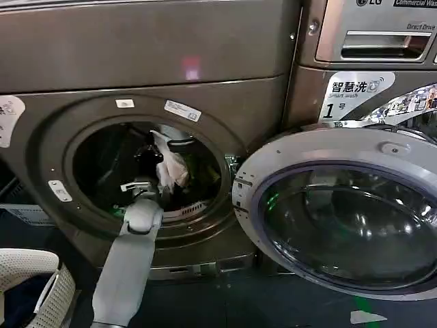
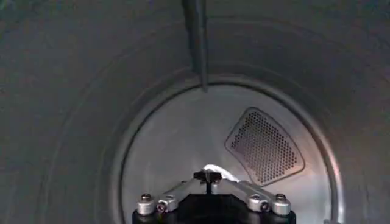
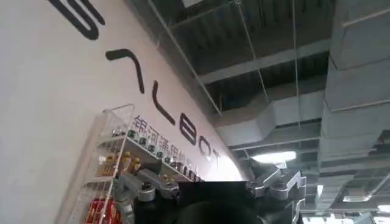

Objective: Grasp the clothes from the dryer.

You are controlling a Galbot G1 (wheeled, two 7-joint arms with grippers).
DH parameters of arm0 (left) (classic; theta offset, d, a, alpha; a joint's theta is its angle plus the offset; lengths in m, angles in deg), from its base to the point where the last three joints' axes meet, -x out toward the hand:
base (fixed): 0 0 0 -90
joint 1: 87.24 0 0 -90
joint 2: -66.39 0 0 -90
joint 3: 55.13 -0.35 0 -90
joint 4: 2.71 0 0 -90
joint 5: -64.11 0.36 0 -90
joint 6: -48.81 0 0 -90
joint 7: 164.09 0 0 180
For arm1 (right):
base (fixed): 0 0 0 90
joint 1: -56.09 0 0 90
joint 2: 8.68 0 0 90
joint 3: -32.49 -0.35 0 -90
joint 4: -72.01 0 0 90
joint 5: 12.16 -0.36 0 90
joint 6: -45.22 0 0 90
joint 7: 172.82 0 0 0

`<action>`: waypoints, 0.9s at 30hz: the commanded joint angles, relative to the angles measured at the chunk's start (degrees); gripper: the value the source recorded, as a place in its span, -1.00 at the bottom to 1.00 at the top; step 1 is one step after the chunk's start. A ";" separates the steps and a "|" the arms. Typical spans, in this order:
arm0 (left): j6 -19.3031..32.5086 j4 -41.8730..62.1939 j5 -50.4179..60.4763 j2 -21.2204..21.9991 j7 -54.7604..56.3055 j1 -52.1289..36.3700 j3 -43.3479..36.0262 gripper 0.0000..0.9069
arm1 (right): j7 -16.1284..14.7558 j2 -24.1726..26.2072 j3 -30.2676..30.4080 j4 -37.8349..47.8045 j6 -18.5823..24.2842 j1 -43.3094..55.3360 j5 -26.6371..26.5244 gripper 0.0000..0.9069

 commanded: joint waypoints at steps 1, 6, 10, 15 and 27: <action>-0.74 -0.81 -0.96 -0.14 -1.72 0.52 0.11 -1.00 | -0.23 -0.07 0.13 -0.15 -0.18 0.09 0.24 1.00; -1.07 -0.96 -1.58 -0.05 -2.10 0.44 0.21 -1.00 | -0.31 0.09 0.07 -0.13 -0.10 -0.01 0.30 1.00; -1.21 -1.30 -1.58 -0.03 -2.27 0.73 0.22 -1.00 | -0.31 0.12 0.02 -0.11 -0.11 0.00 0.30 1.00; -1.79 -1.75 -1.86 -0.09 -2.65 1.04 0.44 -1.00 | -0.38 0.23 -0.39 0.12 -0.22 -0.33 0.15 1.00; -2.40 -2.39 -2.12 -0.30 -2.95 1.08 0.32 -1.00 | -1.41 0.21 -1.19 0.25 -0.27 -0.77 0.32 1.00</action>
